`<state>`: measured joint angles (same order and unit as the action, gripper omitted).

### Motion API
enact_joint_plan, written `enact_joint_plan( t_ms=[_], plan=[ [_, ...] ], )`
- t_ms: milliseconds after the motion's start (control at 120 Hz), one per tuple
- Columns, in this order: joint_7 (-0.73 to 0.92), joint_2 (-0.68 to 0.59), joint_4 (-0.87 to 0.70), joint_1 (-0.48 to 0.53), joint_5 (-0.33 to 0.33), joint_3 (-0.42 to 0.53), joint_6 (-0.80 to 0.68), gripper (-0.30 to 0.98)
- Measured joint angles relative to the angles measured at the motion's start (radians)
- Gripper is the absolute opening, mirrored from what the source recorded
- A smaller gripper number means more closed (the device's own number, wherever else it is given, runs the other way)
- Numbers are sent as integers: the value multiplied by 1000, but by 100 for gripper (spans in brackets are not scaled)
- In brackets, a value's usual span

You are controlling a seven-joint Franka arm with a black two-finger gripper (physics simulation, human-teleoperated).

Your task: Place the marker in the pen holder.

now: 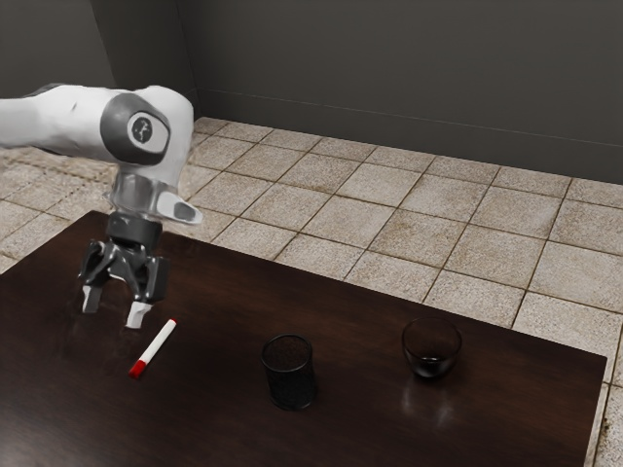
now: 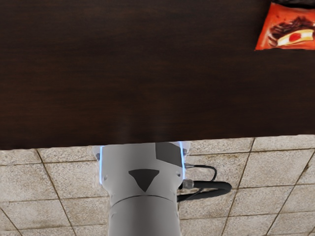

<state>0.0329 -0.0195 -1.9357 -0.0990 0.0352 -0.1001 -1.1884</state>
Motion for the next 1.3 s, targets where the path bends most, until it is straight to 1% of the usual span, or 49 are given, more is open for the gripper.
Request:
enact_joint_plan(
  t_ms=[33, 67, 92, 117, 167, 200, 250, 325, 408, 508, 650, 792, 942, 1158, 1300],
  plan=[
    [4, -19, 119, 20, -25, 26, -60, 69],
    [8, -32, 166, 22, -45, 38, -115, 69],
    [10, -47, 153, 13, -57, 42, -159, 69],
    [12, -54, 101, -14, -66, 31, -208, 69],
    [14, -36, -24, -94, -81, -44, -318, 68],
    [16, 4, -84, -117, -90, -88, -402, 60],
    [21, 90, -128, -124, -100, -135, -527, 47],
    [31, 189, -147, -71, -105, -166, -689, 32],
    [40, 233, -153, -44, -107, -194, -818, 21],
    [49, 266, -158, -43, -102, -200, -923, 14],
    [60, 311, -166, -42, -82, -202, -1021, 8],
    [69, 333, -165, -42, -67, -203, -1076, 6],
    [79, 335, -166, -41, -62, -227, -1103, 4],
    [89, 344, -191, -41, -52, -231, -1122, 4],
    [94, 353, -204, -41, -43, -231, -1132, 6]
  ],
)
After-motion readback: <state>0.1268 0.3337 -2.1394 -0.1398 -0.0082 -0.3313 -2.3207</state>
